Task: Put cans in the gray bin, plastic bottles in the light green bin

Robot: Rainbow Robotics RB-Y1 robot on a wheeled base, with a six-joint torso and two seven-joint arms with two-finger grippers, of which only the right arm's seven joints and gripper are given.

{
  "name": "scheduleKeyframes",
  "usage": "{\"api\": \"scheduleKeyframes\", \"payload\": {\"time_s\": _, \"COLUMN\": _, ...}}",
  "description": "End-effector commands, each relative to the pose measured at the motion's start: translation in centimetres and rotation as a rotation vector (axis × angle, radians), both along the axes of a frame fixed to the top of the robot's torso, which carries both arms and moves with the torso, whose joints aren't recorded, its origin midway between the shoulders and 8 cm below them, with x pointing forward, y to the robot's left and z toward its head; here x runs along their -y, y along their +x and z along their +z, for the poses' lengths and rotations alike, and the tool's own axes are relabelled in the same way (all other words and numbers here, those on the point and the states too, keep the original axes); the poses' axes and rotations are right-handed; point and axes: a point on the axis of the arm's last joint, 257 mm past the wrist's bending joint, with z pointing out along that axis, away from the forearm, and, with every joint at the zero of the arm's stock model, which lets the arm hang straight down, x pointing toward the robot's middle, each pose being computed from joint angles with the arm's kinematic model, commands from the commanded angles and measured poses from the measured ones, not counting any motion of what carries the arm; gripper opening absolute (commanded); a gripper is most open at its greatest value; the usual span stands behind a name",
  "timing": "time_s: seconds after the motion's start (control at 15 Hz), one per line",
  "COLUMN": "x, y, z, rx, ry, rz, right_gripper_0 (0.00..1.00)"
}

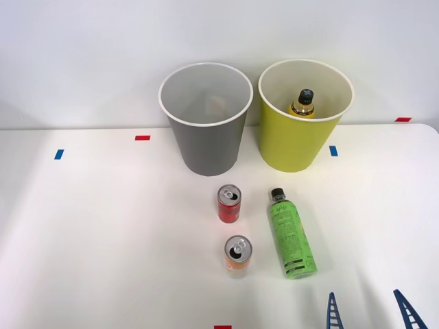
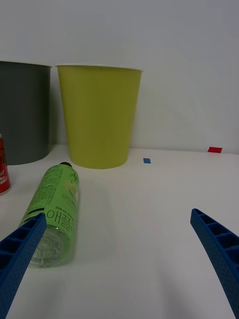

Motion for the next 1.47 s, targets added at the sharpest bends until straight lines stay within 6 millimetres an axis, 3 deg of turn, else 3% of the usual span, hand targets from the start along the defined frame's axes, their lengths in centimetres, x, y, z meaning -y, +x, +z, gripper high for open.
{"api": "scheduleKeyframes", "payload": {"time_s": 0.07, "x": 0.00, "y": 0.00, "z": 0.00, "rx": 0.000, "ry": 0.000, "rz": 0.000, "right_gripper_0": 1.00}}
{"api": "scheduleKeyframes", "payload": {"time_s": 1.47, "x": 0.00, "y": 0.00, "z": 0.00, "rx": 0.000, "ry": 0.000, "rz": 0.000, "right_gripper_0": 1.00}}
